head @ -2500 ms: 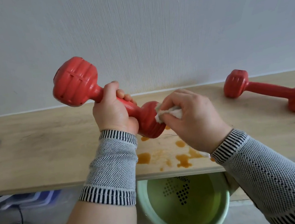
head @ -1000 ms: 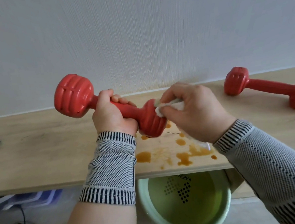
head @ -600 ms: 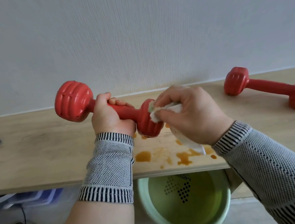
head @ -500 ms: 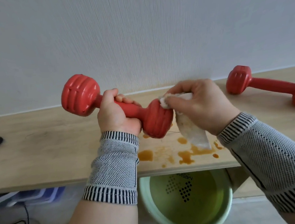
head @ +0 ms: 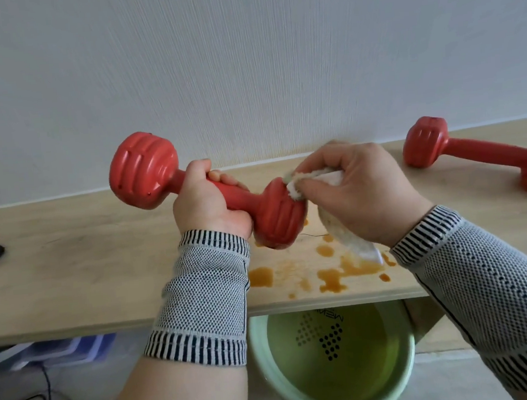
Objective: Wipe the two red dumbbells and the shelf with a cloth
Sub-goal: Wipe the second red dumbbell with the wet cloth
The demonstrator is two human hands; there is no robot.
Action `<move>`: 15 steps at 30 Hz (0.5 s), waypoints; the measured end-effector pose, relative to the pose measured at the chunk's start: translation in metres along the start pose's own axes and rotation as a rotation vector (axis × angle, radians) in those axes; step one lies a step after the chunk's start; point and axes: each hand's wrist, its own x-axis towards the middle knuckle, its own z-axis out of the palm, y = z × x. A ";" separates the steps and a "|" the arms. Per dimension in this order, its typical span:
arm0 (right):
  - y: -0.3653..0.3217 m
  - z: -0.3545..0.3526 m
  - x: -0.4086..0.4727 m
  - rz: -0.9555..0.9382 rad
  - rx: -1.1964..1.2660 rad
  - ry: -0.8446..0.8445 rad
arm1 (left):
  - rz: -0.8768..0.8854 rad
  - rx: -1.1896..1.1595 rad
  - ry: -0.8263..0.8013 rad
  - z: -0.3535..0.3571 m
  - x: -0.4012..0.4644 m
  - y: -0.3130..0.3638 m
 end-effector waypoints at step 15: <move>0.004 0.039 -0.016 -0.294 -0.266 0.006 | 0.039 0.031 0.227 0.002 0.003 0.006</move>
